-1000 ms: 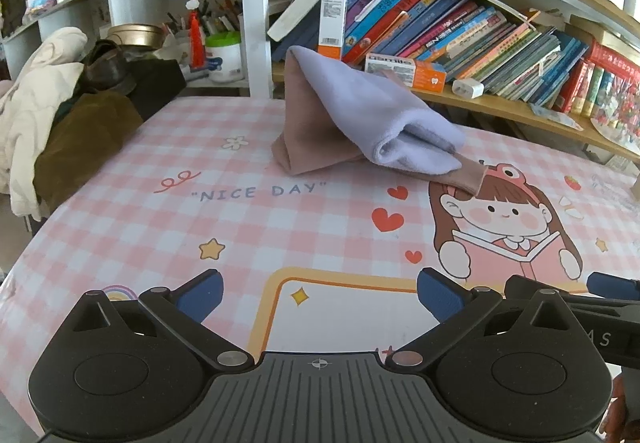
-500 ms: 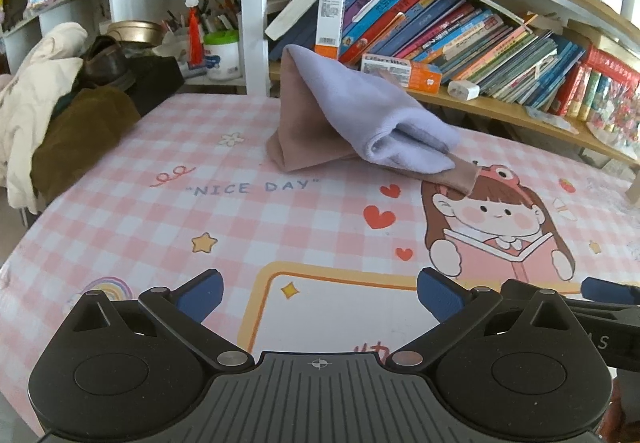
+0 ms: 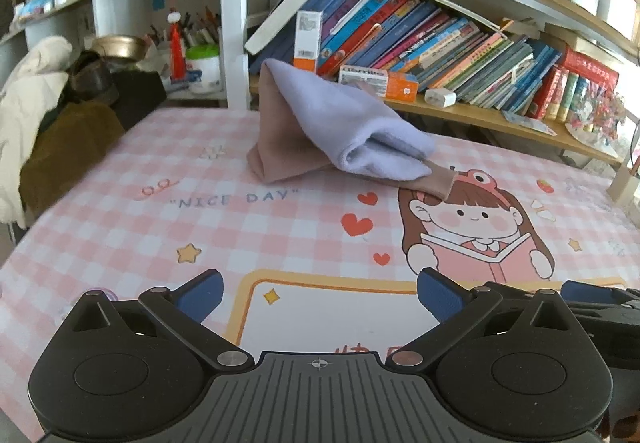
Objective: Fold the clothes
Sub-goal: 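Move the left tool to the sweater and grasp its lavender edge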
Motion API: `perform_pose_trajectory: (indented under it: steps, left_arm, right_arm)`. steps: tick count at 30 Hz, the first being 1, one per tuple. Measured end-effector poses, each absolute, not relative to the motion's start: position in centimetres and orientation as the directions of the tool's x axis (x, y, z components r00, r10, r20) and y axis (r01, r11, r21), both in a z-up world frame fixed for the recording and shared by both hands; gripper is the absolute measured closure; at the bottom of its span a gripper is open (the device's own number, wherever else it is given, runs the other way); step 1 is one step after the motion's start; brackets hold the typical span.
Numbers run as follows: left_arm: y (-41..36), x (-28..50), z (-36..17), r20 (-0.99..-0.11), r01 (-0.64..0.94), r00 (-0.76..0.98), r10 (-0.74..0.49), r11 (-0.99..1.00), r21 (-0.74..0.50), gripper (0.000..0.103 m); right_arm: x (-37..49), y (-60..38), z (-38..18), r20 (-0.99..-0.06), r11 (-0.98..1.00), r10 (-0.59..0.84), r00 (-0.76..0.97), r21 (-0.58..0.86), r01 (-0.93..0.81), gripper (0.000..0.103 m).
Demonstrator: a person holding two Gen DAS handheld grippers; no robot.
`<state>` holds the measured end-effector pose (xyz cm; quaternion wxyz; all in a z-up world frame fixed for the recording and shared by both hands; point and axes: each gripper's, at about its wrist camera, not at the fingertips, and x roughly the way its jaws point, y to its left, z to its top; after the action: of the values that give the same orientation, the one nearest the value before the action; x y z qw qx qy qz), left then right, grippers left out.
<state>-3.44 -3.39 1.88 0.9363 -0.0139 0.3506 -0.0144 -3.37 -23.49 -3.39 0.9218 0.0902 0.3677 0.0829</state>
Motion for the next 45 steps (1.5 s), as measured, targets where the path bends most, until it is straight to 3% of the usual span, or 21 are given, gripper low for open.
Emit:
perform_pose_trajectory:
  steps: [4,10,15,22,31,36,39,40,41,43,45]
  left_arm:
    - [-3.8,-3.2,2.2,-0.662,0.029,0.749,-0.017,1.000,0.007,0.000]
    - [-3.6,-1.9,1.8,-0.688,0.043,0.725,-0.026,0.999,0.008,0.000]
    - [-3.5,-0.2,1.5,-0.686,0.037,0.727,-0.010,0.999,0.024,0.000]
    - [-4.0,4.2,1.0,-0.650,0.060,0.760,-0.003,0.996,0.066,0.000]
    - [-5.8,9.3,0.5,-0.601,0.100,0.799,-0.011,0.988,0.114,0.006]
    - [-5.6,11.9,0.0,-0.609,0.072,0.793,-0.011,0.995,0.076,0.014]
    - [-5.0,12.6,-0.5,-0.622,0.053,0.783,-0.008,0.997,0.055,0.027]
    - [-4.9,12.7,-0.6,-0.622,0.050,0.783,-0.005,0.997,0.055,0.042]
    - [-4.8,12.8,-0.8,-0.623,0.047,0.782,-0.002,0.997,0.056,0.064]
    - [-4.5,12.8,-0.8,-0.619,0.051,0.786,-0.007,0.997,0.053,0.081]
    - [-4.3,12.7,-0.7,-0.611,0.064,0.791,-0.021,0.997,0.048,0.087]
  right_arm:
    - [-3.5,-24.2,-3.7,-0.667,0.955,0.245,0.703,0.293,-0.055,0.000]
    - [-4.7,-24.6,-3.2,-0.541,0.963,0.214,0.813,0.259,-0.081,0.000]
    - [-3.7,-25.5,-3.6,-0.582,0.934,0.289,0.760,0.345,-0.091,0.000]
    - [-2.4,-27.6,-4.4,-0.678,0.896,0.272,0.683,0.437,0.077,0.000]
    - [-2.3,-28.0,-3.6,-0.642,0.878,0.304,0.704,0.476,0.055,0.001]
    - [-2.0,-28.2,-3.3,-0.637,0.869,0.287,0.716,0.487,0.085,0.002]
    - [-1.8,-28.4,-3.3,-0.625,0.846,0.320,0.712,0.527,0.083,0.002]
    - [-1.8,-28.4,-3.3,-0.614,0.838,0.333,0.716,0.541,0.075,0.002]
    - [-1.9,-28.4,-3.1,-0.605,0.832,0.340,0.720,0.550,0.069,0.002]
    - [-2.1,-28.3,-2.9,-0.591,0.833,0.333,0.734,0.549,0.064,0.001]
    - [-2.4,-28.2,-2.6,-0.581,0.838,0.313,0.751,0.541,0.068,0.000]
